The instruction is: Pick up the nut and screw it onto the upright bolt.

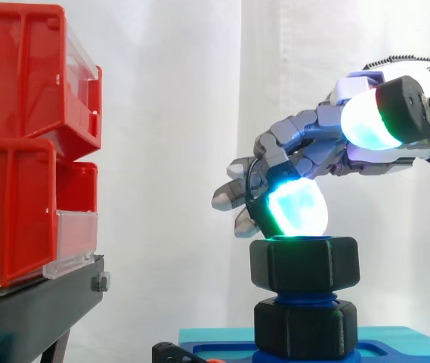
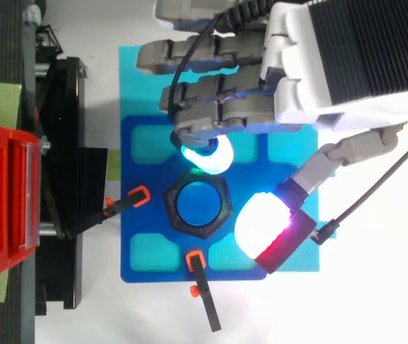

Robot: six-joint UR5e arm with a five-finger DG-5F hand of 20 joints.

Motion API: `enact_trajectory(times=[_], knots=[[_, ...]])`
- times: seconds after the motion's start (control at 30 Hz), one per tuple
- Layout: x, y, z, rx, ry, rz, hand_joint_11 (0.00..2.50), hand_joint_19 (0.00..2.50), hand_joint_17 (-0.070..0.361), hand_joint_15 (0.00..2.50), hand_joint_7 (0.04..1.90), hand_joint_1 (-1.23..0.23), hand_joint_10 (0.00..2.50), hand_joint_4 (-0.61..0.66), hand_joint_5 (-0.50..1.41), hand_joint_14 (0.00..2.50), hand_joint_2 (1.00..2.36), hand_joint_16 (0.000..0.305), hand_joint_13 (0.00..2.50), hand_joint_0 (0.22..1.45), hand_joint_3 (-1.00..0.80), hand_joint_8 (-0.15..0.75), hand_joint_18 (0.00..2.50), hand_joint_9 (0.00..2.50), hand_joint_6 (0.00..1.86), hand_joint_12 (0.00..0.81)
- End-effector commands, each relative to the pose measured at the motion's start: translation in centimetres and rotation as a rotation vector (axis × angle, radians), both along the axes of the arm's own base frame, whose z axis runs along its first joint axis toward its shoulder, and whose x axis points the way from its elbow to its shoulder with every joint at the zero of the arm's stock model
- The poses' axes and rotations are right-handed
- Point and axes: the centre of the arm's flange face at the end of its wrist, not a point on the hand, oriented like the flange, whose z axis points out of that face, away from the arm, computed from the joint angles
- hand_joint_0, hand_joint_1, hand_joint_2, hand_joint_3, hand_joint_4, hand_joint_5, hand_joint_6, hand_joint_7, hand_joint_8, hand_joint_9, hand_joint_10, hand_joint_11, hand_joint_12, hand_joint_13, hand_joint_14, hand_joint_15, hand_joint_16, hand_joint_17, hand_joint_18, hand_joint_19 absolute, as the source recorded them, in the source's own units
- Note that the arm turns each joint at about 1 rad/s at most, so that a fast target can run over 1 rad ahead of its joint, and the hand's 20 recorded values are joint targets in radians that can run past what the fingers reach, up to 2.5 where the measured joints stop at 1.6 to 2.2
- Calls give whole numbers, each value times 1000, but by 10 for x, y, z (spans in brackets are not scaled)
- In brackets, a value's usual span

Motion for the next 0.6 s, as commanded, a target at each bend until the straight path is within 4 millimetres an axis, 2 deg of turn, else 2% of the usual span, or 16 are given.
enact_trajectory(times=[0.0,0.23,0.3,0.43,0.57], knots=[[0,-2,1,0,-1,-2,0,0,80,0,1390,-206,0,201,-51,0,1000,35,284,492,-500,288,0,725,564,305],[0,-6,2,0,-5,-7,0,0,78,0,1365,-209,0,208,-52,0,1000,34,304,494,-500,288,0,759,585,300],[2,-7,8,0,-17,-7,0,0,77,0,1451,-204,0,205,-49,0,1000,34,303,494,-500,290,0,752,505,300],[5,-8,24,-2,-36,13,0,0,83,0,1259,-150,0,235,-73,0,1000,37,287,478,-500,287,0,736,503,311],[6,-9,29,-2,-42,26,0,0,86,0,1158,-93,0,264,-85,0,1000,38,273,471,-500,280,0,728,503,317]])
